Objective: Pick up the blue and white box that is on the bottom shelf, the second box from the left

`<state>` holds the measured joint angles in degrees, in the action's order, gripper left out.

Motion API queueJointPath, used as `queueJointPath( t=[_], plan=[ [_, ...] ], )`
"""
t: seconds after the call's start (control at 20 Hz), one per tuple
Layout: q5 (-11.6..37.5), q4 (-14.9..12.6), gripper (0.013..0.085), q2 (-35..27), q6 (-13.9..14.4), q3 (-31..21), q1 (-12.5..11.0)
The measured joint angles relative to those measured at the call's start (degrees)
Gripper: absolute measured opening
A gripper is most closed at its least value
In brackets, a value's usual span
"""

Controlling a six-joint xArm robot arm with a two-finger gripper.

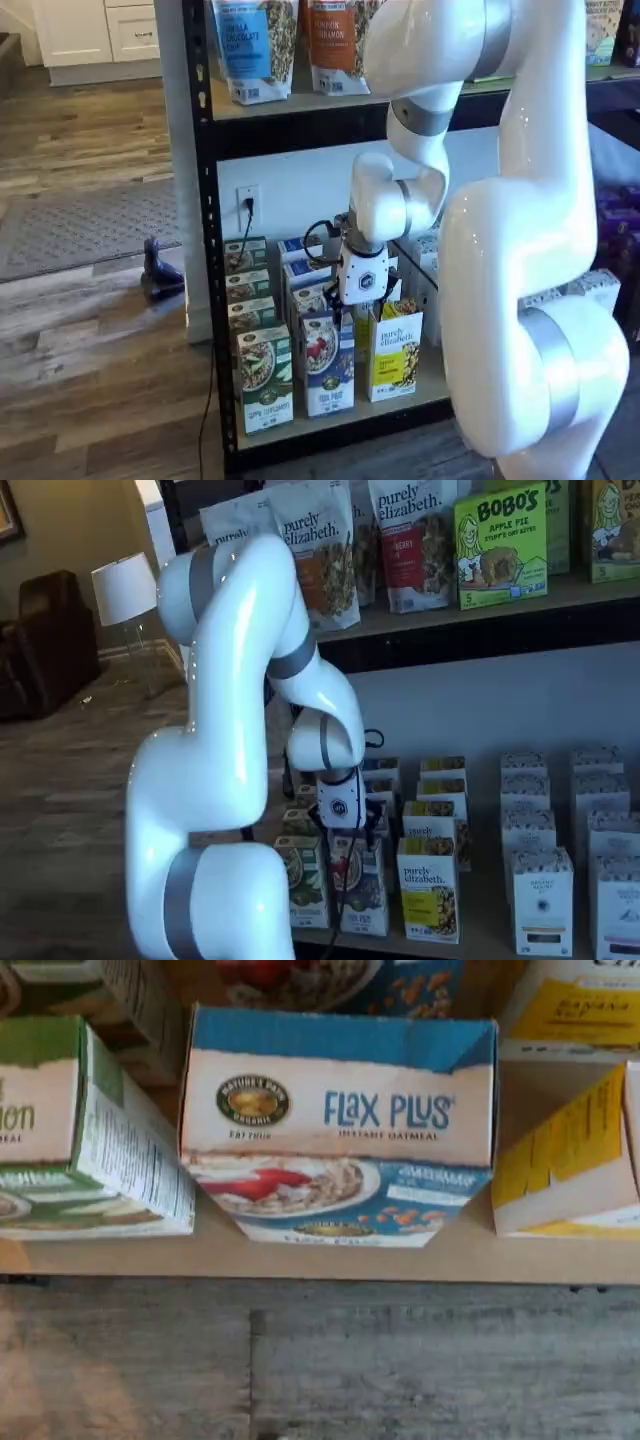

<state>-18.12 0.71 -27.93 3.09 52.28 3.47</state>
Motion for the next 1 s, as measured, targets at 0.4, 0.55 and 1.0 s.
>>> queueJointPath(
  t=[0.4, 0.55, 1.0],
  plan=[
    [0.10, 1.44, 0.0850, -3.42, -1.03, 4.90, 0.37],
    [-1.00, 1.82, 0.0850, -4.57, -1.08, 7.07, 0.65],
    [-3.97, 0.67, 0.0850, -8.68, 0.89, 14.06, 1.48]
  ],
)
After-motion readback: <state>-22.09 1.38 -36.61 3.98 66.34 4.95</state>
